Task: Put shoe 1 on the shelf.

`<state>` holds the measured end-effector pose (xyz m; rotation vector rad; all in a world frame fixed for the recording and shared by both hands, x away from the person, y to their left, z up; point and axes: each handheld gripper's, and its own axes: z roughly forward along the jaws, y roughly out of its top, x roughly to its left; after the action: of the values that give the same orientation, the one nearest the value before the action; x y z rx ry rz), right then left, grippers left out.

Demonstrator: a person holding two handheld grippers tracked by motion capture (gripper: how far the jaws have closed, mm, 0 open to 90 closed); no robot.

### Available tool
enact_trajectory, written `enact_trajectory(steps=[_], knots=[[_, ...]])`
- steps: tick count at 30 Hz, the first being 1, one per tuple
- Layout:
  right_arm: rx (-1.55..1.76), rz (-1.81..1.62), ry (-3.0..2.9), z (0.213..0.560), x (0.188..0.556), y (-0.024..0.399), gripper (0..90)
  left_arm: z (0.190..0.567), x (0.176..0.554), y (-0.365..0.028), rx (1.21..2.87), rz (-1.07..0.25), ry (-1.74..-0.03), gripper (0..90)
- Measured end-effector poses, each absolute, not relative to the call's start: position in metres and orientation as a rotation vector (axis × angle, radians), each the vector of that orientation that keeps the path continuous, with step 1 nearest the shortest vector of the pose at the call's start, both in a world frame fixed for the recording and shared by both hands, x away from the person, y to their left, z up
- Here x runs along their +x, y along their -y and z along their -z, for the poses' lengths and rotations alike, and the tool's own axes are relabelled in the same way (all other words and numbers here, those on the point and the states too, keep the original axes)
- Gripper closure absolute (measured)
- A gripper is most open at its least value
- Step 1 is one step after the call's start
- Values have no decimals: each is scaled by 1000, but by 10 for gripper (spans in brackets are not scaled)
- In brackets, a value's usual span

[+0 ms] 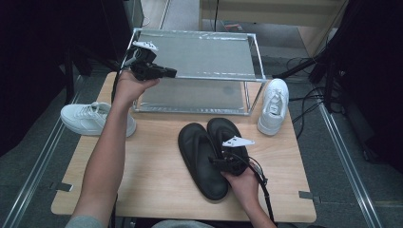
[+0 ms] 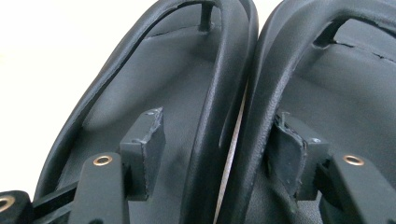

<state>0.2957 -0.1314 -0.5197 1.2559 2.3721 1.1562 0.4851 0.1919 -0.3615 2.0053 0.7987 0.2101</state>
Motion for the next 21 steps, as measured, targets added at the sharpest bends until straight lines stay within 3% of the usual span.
enact_trajectory(steps=[21], knots=[[1275, -1117, -2319, 520, 295, 131, 570, 365, 493, -190, 2017, -277, -827, 896]])
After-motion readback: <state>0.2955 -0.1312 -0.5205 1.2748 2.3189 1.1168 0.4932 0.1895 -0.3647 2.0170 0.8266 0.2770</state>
